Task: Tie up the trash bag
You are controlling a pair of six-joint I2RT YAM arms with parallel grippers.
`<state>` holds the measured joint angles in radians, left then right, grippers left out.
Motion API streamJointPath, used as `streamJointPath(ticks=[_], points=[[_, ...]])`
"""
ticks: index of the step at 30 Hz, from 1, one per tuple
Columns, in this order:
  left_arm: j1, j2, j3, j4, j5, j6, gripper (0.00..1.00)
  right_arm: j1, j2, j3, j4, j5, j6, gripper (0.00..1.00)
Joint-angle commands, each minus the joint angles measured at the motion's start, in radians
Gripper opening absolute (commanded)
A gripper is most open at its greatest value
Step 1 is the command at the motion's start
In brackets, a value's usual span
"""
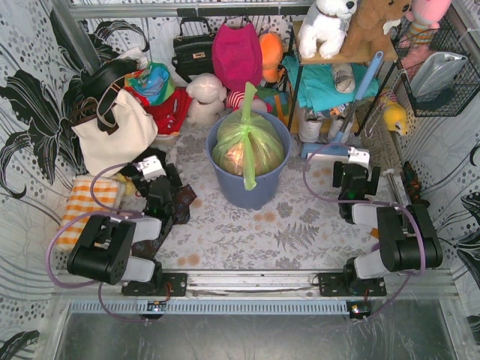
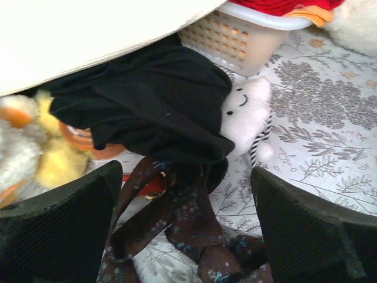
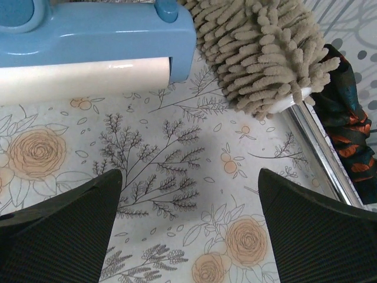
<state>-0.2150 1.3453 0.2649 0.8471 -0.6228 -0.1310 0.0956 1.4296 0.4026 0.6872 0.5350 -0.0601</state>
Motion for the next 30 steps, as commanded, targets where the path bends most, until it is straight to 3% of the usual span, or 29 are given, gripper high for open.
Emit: streamJointPath(ticks=[1,2,5,8,11,16,19,24,30], points=[[0.009,0.088,-0.026,0.325,0.109,0.086,0.98,-0.019,0.018,-0.036,0.198,-0.042,-0.03,0.97],[0.012,0.072,-0.018,0.275,0.126,0.064,0.98,-0.019,0.013,-0.048,0.217,-0.051,-0.035,0.97],[0.041,0.069,-0.047,0.32,0.212,0.059,0.98,-0.019,-0.027,-0.083,0.224,-0.159,-0.023,0.97],[0.059,0.084,-0.09,0.408,0.296,0.067,0.98,-0.019,-0.029,-0.159,0.391,-0.316,-0.004,0.97],[0.084,0.131,-0.083,0.441,0.336,0.066,0.98,-0.02,0.051,-0.189,0.533,-0.308,-0.011,0.97],[0.097,0.123,-0.072,0.404,0.363,0.054,0.98,-0.028,0.056,-0.213,0.578,-0.358,-0.009,0.97],[0.098,0.121,-0.077,0.406,0.356,0.052,0.98,-0.03,0.125,-0.254,0.734,-0.385,-0.035,0.97],[0.101,0.123,-0.073,0.401,0.366,0.051,0.98,-0.033,0.105,-0.224,0.632,-0.382,-0.012,0.97],[0.102,0.122,-0.072,0.398,0.367,0.051,0.98,-0.035,0.112,-0.23,0.655,-0.364,-0.011,0.97]])
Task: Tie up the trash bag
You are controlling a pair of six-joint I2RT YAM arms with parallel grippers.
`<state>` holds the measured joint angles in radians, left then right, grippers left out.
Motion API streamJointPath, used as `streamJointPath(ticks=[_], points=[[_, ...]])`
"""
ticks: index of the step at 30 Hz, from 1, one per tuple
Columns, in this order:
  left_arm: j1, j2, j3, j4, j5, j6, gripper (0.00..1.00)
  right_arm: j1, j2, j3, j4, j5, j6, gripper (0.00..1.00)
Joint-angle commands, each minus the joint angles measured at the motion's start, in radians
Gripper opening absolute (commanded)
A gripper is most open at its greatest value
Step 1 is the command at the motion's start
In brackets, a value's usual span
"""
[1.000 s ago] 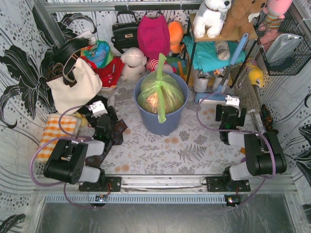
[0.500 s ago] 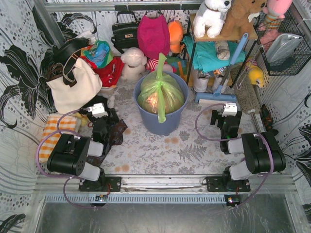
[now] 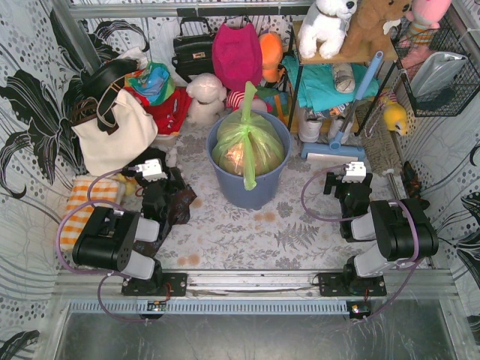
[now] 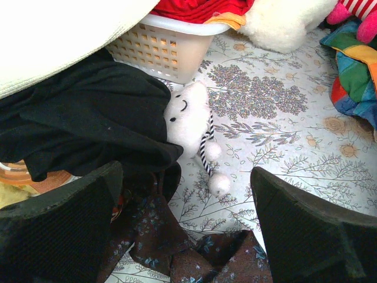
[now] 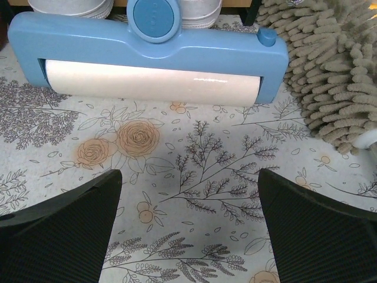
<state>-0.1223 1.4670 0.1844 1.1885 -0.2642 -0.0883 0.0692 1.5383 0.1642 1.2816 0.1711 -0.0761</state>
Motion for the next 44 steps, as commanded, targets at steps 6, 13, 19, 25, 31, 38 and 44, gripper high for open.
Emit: streamJointPath(ticks=[6,13,19,25,31,38,44], points=[[0.01,0.0,0.009,0.057,0.008,0.008,0.98,-0.008,0.004,0.012,0.06,0.004,0.008,0.97],[0.01,0.0,0.008,0.057,0.008,0.008,0.98,-0.008,0.005,0.012,0.061,0.005,0.006,0.97],[0.01,0.0,0.008,0.057,0.009,0.008,0.98,-0.008,0.005,0.011,0.062,0.005,0.007,0.97],[0.01,0.0,0.009,0.057,0.009,0.008,0.98,-0.008,0.005,0.011,0.062,0.005,0.006,0.97],[0.01,-0.001,0.01,0.057,0.01,0.009,0.98,-0.01,0.005,0.011,0.062,0.005,0.006,0.97],[0.01,0.001,0.011,0.055,0.011,0.006,0.98,-0.009,0.005,0.012,0.062,0.005,0.008,0.97],[0.031,0.001,0.023,0.03,0.052,0.001,0.98,-0.009,0.004,0.012,0.061,0.004,0.007,0.97]])
